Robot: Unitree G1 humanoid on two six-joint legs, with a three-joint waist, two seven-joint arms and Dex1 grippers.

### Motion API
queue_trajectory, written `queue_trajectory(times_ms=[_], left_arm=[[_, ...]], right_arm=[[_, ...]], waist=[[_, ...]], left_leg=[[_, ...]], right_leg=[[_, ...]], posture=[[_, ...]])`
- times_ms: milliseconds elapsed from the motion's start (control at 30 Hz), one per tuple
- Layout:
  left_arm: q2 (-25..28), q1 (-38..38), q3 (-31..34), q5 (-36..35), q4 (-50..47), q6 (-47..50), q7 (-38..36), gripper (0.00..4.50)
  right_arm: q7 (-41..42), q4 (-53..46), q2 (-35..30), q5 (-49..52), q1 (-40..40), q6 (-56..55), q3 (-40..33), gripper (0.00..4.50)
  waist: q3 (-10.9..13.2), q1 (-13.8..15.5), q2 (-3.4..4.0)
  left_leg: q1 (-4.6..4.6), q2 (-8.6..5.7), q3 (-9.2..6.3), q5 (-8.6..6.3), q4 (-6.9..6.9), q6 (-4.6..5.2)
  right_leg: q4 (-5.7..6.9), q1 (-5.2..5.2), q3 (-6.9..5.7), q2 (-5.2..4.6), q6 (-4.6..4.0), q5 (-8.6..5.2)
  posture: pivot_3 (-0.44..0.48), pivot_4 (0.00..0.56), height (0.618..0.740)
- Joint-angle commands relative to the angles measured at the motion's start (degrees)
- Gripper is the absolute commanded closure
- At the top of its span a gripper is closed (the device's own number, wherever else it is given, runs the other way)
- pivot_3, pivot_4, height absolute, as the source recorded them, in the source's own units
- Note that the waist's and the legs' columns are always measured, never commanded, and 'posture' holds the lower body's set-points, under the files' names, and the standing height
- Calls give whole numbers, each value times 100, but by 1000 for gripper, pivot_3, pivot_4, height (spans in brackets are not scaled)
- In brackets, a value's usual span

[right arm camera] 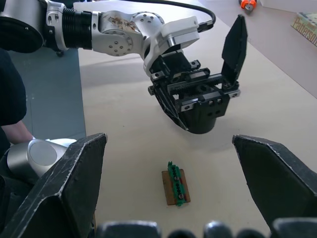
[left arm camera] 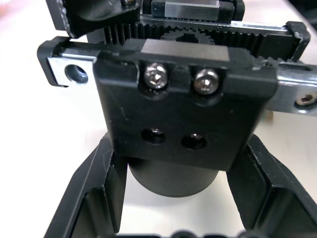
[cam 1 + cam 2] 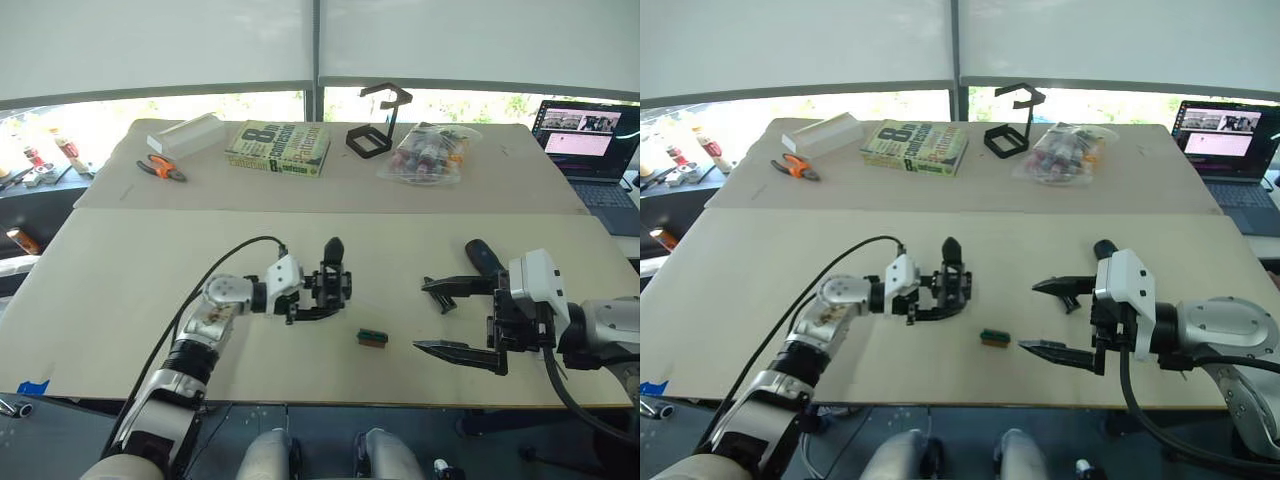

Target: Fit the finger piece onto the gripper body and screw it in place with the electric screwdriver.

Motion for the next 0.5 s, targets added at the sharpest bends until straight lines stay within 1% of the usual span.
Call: queue_trajectory(times_ms=[33,133,267,433,500], left_arm=[[-195,-213,22,-56,29,-213,-26,2198],[-301,-265,42,2,200,-231,8,2198],[-396,-419,93,75,675,-185,37,2198],[-352,-506,22,185,960,38,-140,2198],[-310,-552,-29,330,1142,-60,-135,2198]], right_arm=[[-117,-199,-1,26,17,-73,-142,0],[-191,-244,-12,57,80,-59,-207,0],[-269,-348,-11,105,263,-41,-343,0],[-350,-386,1,128,325,-46,-375,0],[-380,-401,11,126,325,-48,-357,0]], waist=[[0,-11,0],[1,-17,-1],[1,-12,-2],[1,-11,-2],[1,-7,-2]], left_leg=[[1,0,0,0,1,0],[5,2,-1,0,1,0],[4,4,-4,0,1,-1],[3,0,-3,0,2,-1],[3,0,-5,0,5,-1]], right_leg=[[1,0,0,0,0,0],[4,0,1,4,4,-2],[5,0,-1,9,5,-2],[4,0,-1,5,6,-3],[4,1,-4,5,6,-3]], posture=[[0,150,740],[0,150,740],[0,150,740],[0,150,740],[0,150,740]])
